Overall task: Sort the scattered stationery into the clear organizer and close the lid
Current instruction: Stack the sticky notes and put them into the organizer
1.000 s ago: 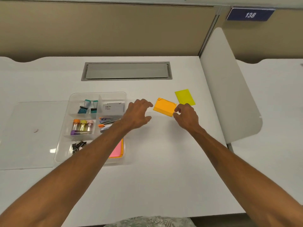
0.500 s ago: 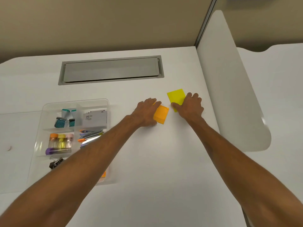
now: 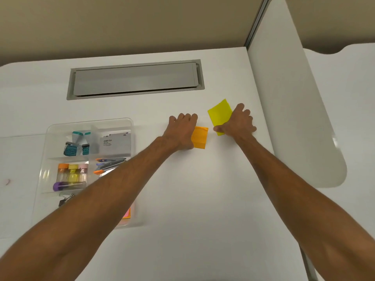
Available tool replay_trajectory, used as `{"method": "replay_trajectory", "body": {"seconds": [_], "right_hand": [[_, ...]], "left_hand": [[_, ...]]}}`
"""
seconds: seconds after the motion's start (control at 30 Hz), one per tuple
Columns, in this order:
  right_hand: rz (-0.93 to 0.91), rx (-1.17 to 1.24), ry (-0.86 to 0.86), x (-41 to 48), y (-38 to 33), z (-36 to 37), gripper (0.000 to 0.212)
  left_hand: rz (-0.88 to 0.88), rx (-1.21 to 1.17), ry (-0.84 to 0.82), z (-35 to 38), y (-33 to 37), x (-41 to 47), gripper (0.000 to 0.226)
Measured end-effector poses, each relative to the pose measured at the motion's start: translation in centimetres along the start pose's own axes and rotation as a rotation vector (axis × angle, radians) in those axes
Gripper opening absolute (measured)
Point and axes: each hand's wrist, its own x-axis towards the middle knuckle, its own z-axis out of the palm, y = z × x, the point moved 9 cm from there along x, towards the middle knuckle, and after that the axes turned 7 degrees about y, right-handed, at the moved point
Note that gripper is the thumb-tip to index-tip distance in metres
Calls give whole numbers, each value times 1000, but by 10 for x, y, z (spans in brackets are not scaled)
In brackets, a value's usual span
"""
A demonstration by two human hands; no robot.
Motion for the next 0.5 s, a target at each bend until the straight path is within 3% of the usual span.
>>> {"method": "replay_trajectory", "body": {"seconds": [0.13, 0.33, 0.5], "right_hand": [[-8, 129, 4, -8, -1, -4, 92], [-172, 145, 49, -36, -9, -17, 32], [-273, 306, 17, -66, -22, -23, 28]], "left_hand": [[-59, -160, 61, -5, -3, -11, 47], [-103, -265, 92, -18, -19, -41, 39], [-183, -419, 158, -46, -56, -82, 24]]}}
